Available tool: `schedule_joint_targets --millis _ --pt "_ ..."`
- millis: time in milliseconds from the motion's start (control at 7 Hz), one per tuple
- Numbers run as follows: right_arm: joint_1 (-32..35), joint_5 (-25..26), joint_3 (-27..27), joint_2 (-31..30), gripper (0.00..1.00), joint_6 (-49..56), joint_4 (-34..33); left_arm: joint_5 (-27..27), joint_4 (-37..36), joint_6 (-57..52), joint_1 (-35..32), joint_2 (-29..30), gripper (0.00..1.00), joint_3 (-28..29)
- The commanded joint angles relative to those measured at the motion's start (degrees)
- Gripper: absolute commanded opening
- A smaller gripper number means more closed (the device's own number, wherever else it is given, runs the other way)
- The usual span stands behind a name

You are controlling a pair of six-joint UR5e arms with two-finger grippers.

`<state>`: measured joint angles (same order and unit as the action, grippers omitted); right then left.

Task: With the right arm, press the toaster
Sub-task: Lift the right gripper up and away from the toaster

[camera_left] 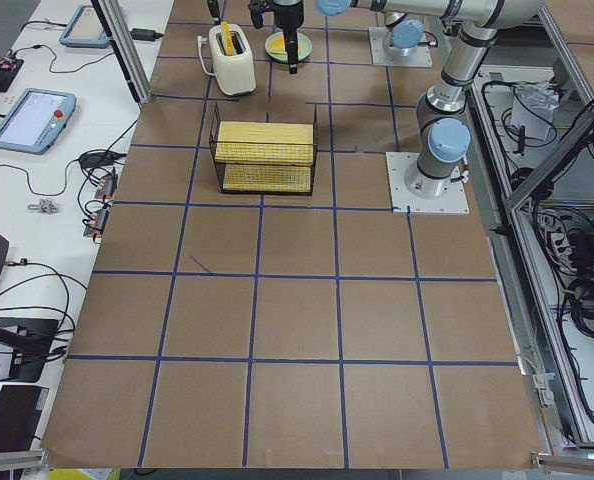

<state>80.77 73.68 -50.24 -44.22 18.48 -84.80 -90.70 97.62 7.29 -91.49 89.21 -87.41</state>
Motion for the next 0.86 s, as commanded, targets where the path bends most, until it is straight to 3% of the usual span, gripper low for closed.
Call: schedule_joint_targets --millis 0,143,286,429,714 --pt "3.67 10.30 6.09 -0.34 1.00 1.29 -1.67 0.00 0.02 0.00 0.00 0.00 1.00 -0.04" --pt "5.00 14.17 7.33 -1.39 1.00 2.08 -1.94 0.00 0.02 0.00 0.00 0.00 1.00 -0.04" --pt "5.88 14.38 6.65 -5.75 1.00 1.74 -0.73 0.00 0.02 0.00 0.00 0.00 1.00 -0.04" --pt "7.45 14.56 5.68 -11.01 0.99 0.96 6.68 0.00 0.02 0.00 0.00 0.00 1.00 -0.04" --pt "7.91 14.74 4.63 -19.29 0.99 -1.51 14.20 0.00 0.02 0.00 0.00 0.00 1.00 -0.04"
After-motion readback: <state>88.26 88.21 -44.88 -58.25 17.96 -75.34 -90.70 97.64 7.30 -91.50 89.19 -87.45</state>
